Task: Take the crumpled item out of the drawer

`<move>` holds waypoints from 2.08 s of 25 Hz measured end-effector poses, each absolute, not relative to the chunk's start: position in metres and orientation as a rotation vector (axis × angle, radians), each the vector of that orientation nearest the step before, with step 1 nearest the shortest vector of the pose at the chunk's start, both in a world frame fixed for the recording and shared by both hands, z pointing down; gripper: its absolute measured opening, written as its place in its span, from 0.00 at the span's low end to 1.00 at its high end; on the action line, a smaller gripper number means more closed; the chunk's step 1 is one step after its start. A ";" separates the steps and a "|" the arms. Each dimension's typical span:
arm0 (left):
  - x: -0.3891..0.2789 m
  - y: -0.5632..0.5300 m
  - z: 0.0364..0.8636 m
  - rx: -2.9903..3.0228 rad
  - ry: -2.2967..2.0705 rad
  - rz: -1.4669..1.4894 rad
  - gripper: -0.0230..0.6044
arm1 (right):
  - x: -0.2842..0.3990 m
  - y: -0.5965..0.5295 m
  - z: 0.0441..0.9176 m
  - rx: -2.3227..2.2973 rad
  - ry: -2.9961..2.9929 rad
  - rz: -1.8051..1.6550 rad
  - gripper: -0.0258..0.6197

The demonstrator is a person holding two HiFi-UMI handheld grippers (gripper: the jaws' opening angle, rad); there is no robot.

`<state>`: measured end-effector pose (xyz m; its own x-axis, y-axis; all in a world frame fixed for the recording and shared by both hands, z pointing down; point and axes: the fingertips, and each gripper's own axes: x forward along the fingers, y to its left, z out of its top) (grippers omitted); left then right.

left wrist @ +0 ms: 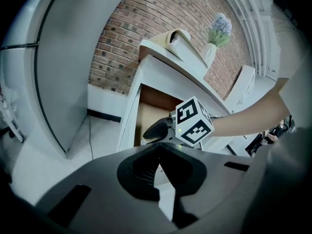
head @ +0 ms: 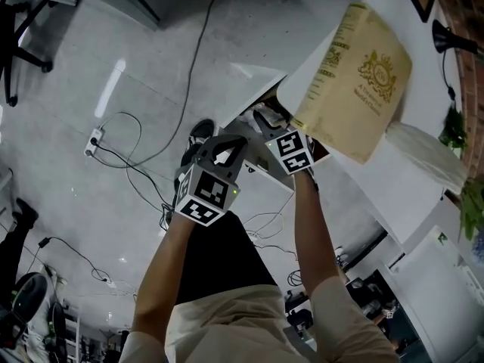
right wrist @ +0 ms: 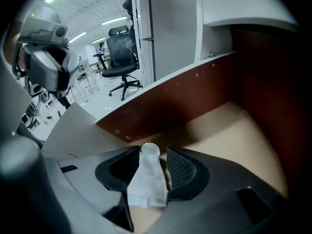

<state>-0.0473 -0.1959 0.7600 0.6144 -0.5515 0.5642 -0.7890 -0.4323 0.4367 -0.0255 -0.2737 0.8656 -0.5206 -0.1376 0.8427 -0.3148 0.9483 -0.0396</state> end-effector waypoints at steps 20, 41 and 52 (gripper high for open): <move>-0.052 -0.183 0.759 2.119 -1.069 0.436 0.06 | -0.018 -0.251 0.851 0.319 -2.075 0.240 0.09; -0.024 -0.156 0.717 2.152 -1.082 0.464 0.06 | 0.050 -0.231 0.752 0.683 -2.149 0.292 0.09; -0.011 -0.123 0.658 2.210 -1.097 0.524 0.06 | 0.088 -0.198 0.677 0.849 -2.190 0.312 0.09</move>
<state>-0.0114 -0.1233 0.6578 0.5789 -0.5707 0.5825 -0.8117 -0.4715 0.3448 0.0875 -0.1978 0.6770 -0.4961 -0.4766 0.7258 -0.6604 0.7498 0.0410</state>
